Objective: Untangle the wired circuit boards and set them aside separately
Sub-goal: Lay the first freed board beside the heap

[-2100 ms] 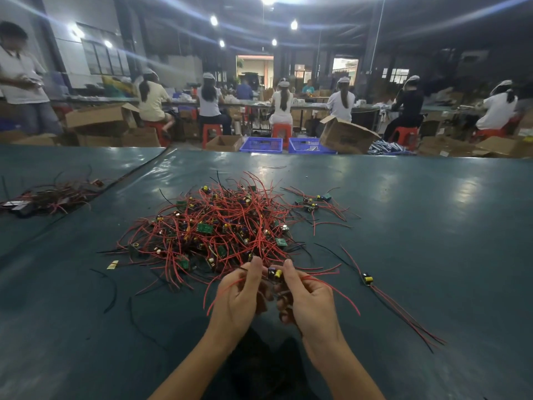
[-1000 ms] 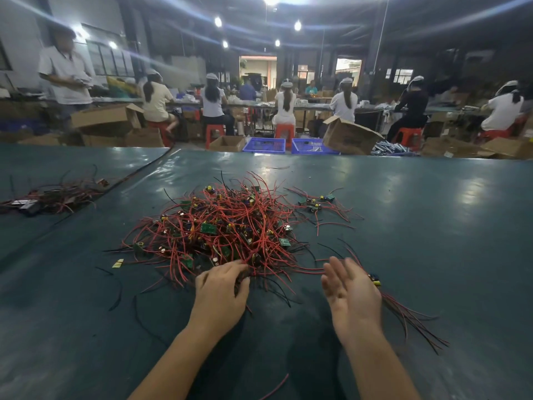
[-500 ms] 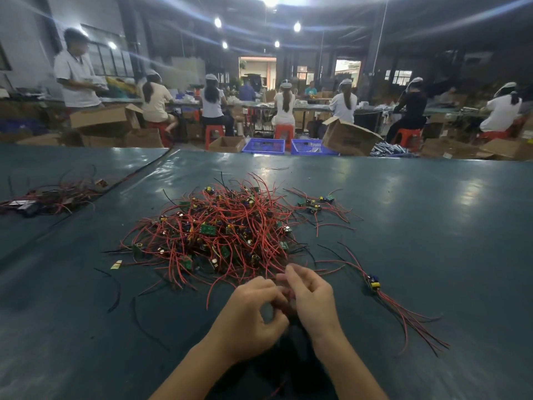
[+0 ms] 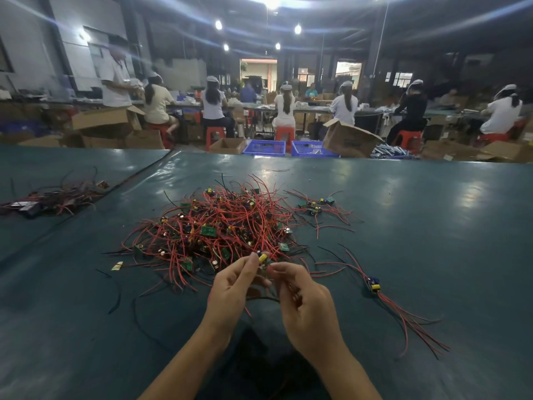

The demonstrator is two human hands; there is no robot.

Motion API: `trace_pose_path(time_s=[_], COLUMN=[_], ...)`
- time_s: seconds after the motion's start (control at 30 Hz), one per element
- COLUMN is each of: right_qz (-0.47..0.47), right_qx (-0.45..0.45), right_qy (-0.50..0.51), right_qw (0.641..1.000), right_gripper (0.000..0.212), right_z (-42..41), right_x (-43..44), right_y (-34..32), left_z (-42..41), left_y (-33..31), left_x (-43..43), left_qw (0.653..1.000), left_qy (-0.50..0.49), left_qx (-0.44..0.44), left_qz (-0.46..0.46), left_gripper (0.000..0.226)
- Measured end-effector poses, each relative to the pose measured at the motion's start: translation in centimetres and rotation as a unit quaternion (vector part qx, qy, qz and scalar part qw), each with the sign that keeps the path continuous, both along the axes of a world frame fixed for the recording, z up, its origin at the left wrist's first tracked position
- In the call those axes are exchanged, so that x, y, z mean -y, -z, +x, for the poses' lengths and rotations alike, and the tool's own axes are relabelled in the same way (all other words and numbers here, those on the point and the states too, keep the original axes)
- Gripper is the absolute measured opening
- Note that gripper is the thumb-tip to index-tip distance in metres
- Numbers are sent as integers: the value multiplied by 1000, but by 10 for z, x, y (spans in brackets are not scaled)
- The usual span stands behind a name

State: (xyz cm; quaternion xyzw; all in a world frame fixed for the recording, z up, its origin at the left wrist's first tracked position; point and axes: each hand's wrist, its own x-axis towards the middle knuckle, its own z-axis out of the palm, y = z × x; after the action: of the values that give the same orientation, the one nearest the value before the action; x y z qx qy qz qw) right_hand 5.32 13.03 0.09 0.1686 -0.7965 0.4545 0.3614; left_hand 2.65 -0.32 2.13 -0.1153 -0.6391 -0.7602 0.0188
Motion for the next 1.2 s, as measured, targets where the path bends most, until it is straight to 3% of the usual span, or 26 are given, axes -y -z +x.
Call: trace_pose_path(time_s=[0.1,0.27,0.33,0.4,0.47,0.6,0.73,1.03,1.2], right_qz=[49,55,15,-114,-254,-417,-444,-441,-510], right_qx=[-30,-115,-77,58,174,257,302,324,352], right_qy=[52,241,193,58,-39,-44,-33,-58,-40], right_qw=[997,962,978,990,951,871,843,835,784], right_gripper=[18,11,16,20,22,15,17,17,15], right_z=[2,0,2,5,7,2,2,3,0], right_x=[0,-5,-2,9,19,15,11,11,4], right_y=[0,-7,-7,-10,-13,-17,-17,-21,-26], left_z=[-2,-2,-2,-1,1,4,5,5,5], left_y=[-2,-7,-7,-6,-6,-4,0,2,2], left_x=[2,5,5,4,1,-6,-10,-11,-12], left_qw=[998,975,966,966,971,987,996,997,998], left_qy=[-36,-29,-26,-17,3,35,-9,-1,13], left_qx=[27,107,133,140,133,97,66,63,51], left_qz=[51,192,218,218,200,126,66,50,20], left_gripper=[25,15,16,16,18,23,29,28,24])
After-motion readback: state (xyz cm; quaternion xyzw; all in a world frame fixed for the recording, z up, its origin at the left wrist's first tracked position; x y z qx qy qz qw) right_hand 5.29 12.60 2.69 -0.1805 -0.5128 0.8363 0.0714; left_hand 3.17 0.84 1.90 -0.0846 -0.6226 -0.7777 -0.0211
